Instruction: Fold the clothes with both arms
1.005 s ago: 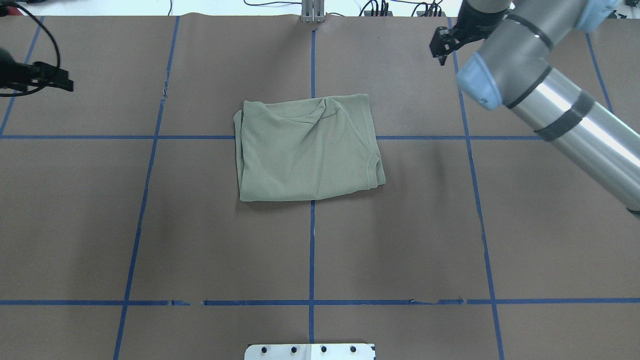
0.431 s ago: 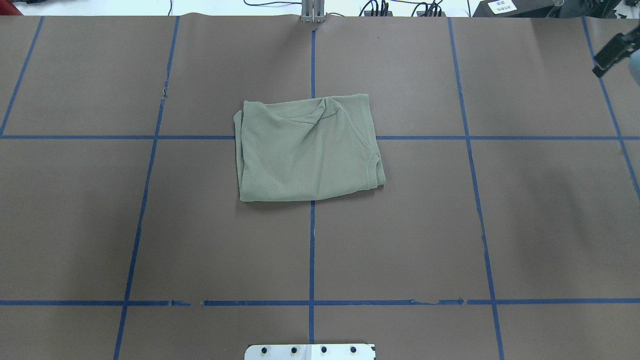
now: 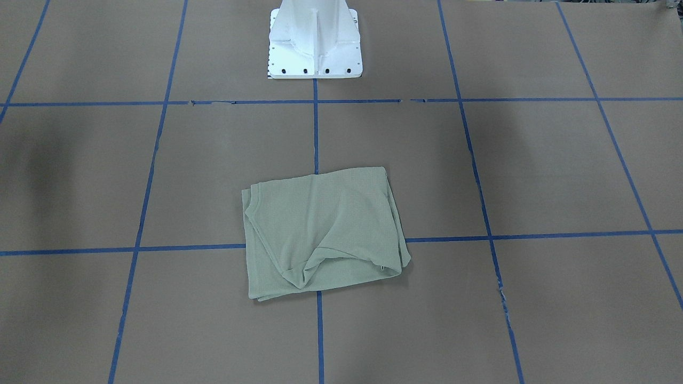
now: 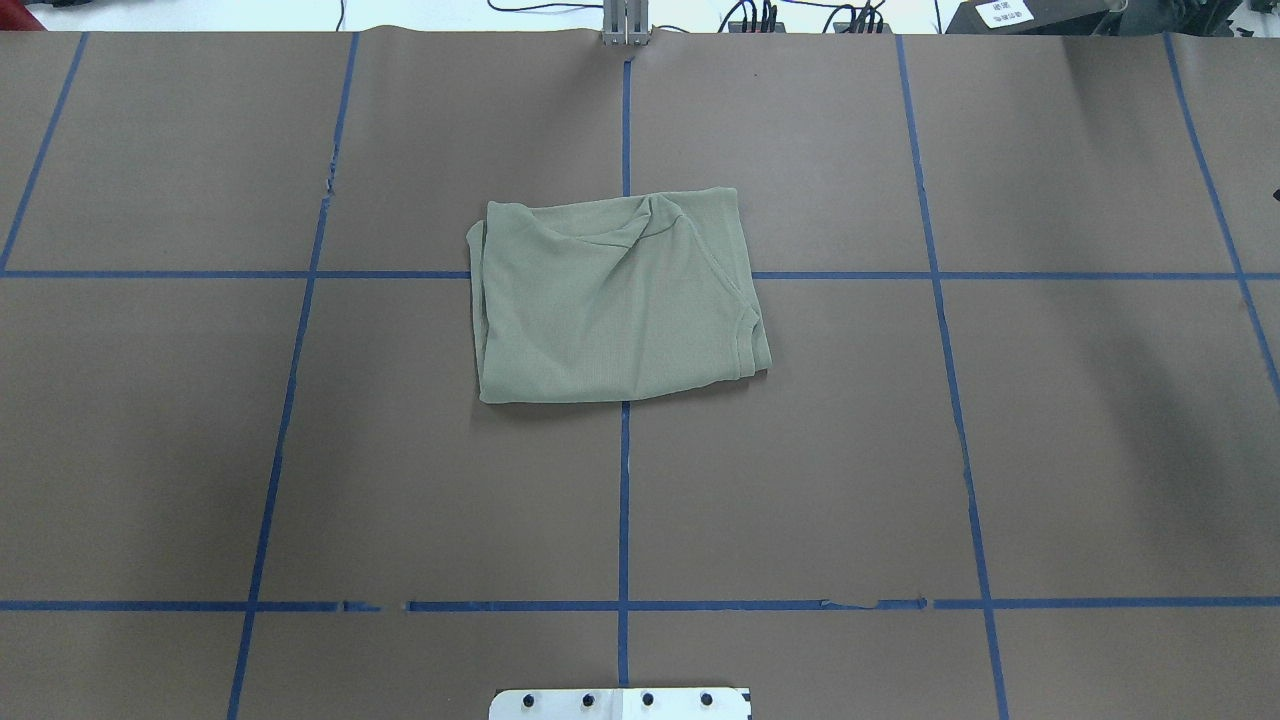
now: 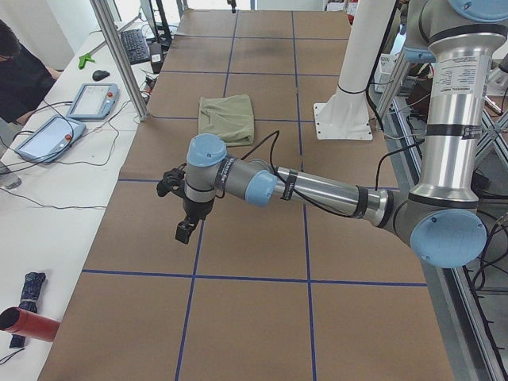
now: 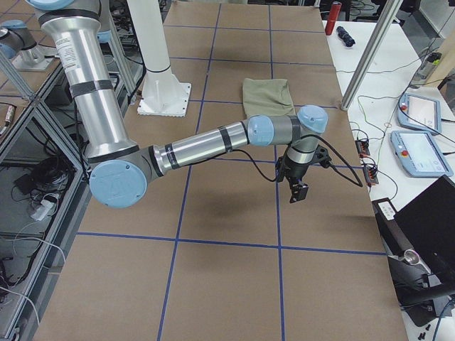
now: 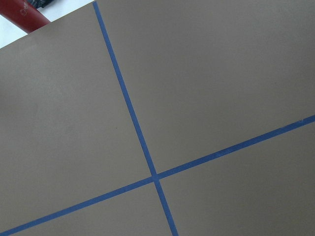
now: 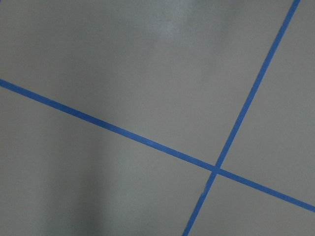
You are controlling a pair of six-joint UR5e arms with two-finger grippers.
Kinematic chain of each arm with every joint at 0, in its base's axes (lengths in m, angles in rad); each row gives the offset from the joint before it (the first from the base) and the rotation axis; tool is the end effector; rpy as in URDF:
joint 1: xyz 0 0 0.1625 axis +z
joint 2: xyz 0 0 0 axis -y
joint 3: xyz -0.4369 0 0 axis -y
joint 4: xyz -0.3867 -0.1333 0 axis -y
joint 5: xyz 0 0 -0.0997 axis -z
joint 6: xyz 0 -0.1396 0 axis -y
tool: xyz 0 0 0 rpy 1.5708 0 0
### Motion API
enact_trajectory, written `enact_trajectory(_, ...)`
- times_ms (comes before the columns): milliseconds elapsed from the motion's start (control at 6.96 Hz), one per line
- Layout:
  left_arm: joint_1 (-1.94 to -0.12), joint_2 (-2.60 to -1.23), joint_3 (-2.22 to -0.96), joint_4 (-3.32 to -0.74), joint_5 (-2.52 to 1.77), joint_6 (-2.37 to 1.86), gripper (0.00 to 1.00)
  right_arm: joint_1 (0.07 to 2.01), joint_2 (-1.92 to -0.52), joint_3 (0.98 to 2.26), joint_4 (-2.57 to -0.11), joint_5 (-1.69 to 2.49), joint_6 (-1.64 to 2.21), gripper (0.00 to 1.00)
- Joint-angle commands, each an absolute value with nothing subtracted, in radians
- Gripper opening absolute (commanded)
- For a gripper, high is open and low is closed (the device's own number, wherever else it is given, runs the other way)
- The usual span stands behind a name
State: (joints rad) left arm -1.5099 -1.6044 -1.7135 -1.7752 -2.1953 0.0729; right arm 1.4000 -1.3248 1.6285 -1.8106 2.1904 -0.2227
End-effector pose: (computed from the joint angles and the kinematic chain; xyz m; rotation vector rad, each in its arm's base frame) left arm -0.0193 -0.5322 0.5994 0.3727 0.6159 0.2468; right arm -0.0475 -0.5826 0.5777 0.0784 -0.6219 -0.4004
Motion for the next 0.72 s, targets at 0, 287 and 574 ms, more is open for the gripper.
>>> enact_trajectory(0, -1.532, -1.605, -1.585, -1.85, -2.191, 0.078, 1.0, 1.452, -1.388, 1.611, -1.73, 2.189, -0.142, 1.0)
enact_trajectory(287, -1.534, -1.597, -1.527, -1.844, -2.186, 0.081, 1.0, 1.474, -1.446, 1.611, -1.704, 2.222, 0.015, 1.0)
enact_trajectory(574, -1.534, -1.601, -1.508, -1.763, -2.197, 0.083, 1.0, 1.515, -1.563, 1.598, -1.573, 2.299, 0.017, 1.0)
